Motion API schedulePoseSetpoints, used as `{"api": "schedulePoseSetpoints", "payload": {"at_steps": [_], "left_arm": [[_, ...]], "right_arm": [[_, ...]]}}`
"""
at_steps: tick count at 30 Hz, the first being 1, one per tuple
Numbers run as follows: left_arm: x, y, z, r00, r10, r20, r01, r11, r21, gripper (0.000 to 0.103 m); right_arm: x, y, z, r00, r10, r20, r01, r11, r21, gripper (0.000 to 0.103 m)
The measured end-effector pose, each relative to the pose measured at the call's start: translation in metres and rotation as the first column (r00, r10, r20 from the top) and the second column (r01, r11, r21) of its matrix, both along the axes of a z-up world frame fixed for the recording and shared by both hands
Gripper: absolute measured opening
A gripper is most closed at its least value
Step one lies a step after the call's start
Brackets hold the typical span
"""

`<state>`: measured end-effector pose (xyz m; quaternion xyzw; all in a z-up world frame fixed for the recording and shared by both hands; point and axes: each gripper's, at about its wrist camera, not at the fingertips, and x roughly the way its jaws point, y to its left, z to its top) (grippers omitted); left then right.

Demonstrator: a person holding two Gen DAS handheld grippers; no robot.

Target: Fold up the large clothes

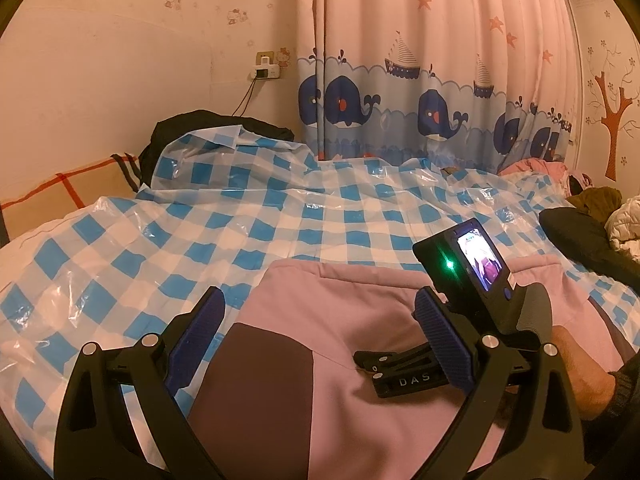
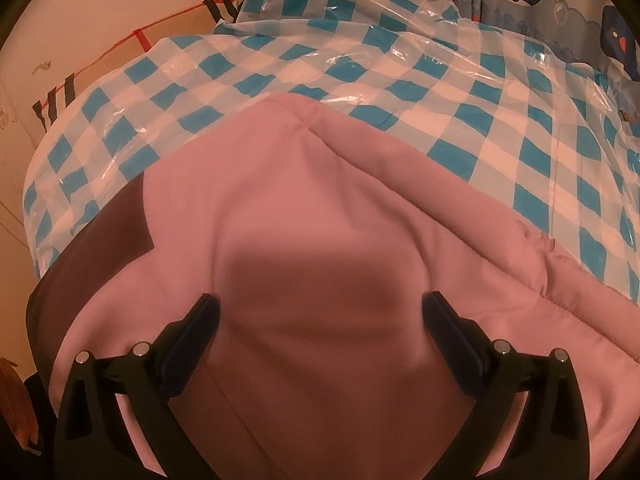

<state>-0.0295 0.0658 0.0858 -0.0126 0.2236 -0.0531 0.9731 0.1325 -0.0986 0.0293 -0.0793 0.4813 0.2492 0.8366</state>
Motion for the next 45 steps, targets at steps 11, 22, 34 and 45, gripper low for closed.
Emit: {"api": "schedulePoseSetpoints", "payload": {"at_steps": [11, 22, 34, 45], "left_arm": [[-0.001, -0.002, 0.000, 1.000, 0.001, -0.001, -0.001, 1.000, 0.001, 0.092], [0.007, 0.000, -0.009, 0.999, -0.015, -0.029, 0.015, 1.000, 0.012, 0.092], [0.057, 0.012, -0.066, 0.946, -0.026, -0.324, 0.012, 0.999, -0.044, 0.092], [0.000, 0.053, -0.066, 0.944, -0.110, -0.312, 0.030, 0.968, -0.248, 0.095]], "right_arm": [[-0.001, 0.001, 0.003, 1.000, 0.000, 0.005, 0.000, 1.000, 0.002, 0.098], [0.030, -0.094, 0.006, 0.963, -0.265, 0.055, 0.271, 0.950, -0.153, 0.098], [-0.054, -0.241, 0.045, 0.838, -0.519, 0.167, 0.541, 0.830, -0.135, 0.098], [-0.133, -0.278, 0.056, 0.857, -0.499, 0.129, 0.506, 0.862, -0.021, 0.098]]}}
